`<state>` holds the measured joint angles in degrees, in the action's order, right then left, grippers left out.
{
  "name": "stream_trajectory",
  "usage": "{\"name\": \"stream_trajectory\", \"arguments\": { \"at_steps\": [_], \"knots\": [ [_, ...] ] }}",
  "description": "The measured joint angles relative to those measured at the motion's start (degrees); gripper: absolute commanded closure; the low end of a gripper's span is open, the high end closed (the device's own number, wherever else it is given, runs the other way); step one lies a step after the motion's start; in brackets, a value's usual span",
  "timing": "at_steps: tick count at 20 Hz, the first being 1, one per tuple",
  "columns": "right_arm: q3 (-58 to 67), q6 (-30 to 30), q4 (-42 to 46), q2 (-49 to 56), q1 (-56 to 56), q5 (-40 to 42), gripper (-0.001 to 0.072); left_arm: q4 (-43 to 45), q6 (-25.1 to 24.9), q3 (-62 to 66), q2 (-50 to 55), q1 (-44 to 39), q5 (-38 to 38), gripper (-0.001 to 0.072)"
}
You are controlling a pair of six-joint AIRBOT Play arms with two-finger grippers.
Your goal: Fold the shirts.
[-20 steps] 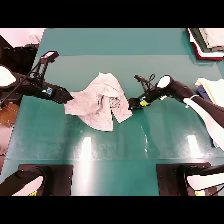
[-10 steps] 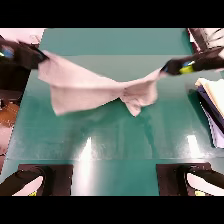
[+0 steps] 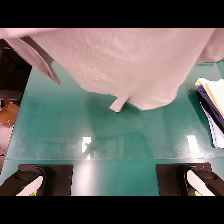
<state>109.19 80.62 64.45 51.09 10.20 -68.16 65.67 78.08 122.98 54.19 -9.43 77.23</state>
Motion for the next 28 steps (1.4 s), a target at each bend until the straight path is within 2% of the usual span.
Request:
{"name": "stream_trajectory", "arguments": {
  "at_steps": [5, 9, 15, 21, 22, 23, 24, 25, 27, 28],
  "knots": [
    [10.62, 0.83, -0.46, 1.53, 7.72, -2.84, 0.0702, -1.62, 0.07, -1.22, -2.99, -0.02, -2.21, 0.0687],
    [10.99, 1.88, -0.07, 7.78, 6.16, -7.67, 0.0702, -1.6, 0.09, -12.74, -1.31, -0.02, -0.9, 0.0686],
    [0.74, 3.56, 7.85, 23.21, -7.5, -12.17, 0.0701, 2.47, -0.33, -32.44, 10.71, 0.0, 0.74, 0.0685],
    [-2.95, 7.06, 12.57, 39.47, -14.21, -4.31, 0.0698, 9.25, 1.55, -38.21, 25.51, 1.75, -9.05, 0.0683],
    [-3.08, 7.39, 12.72, 41.03, -14.49, -2.62, 0.0694, 9.7, 2.27, -38.51, 26.88, 2.36, -11.26, 0.049],
    [-3.21, 7.78, 12.9, 42.36, -14.64, -0.72, 0.0574, 10.19, 2.86, -38.64, 27.78, 3.02, -13.22, 0.0185],
    [-3.28, 7.93, 13.03, 43.25, -14.67, 0.98, 0.0304, 10.36, 3.23, -38.58, 28.37, 3.65, -14.93, 0.0093],
    [-3.17, 8.07, 13.09, 43.89, -14.6, 2.45, 0.0238, 10.45, 3.69, -38.23, 28.92, 4.39, -15.89, 0.0093],
    [-1.9, 8.28, 13.07, 44.65, -13.92, 3.45, 0.0242, 10.69, 4.04, -36.54, 29.44, 6.1, -16.13, 0.0093],
    [-0.9, 8.39, 13.16, 44.85, -13.46, 2.99, 0.0273, 10.84, 4.2, -35.47, 29.55, 7.02, -15.21, 0.0093]
  ]
}}
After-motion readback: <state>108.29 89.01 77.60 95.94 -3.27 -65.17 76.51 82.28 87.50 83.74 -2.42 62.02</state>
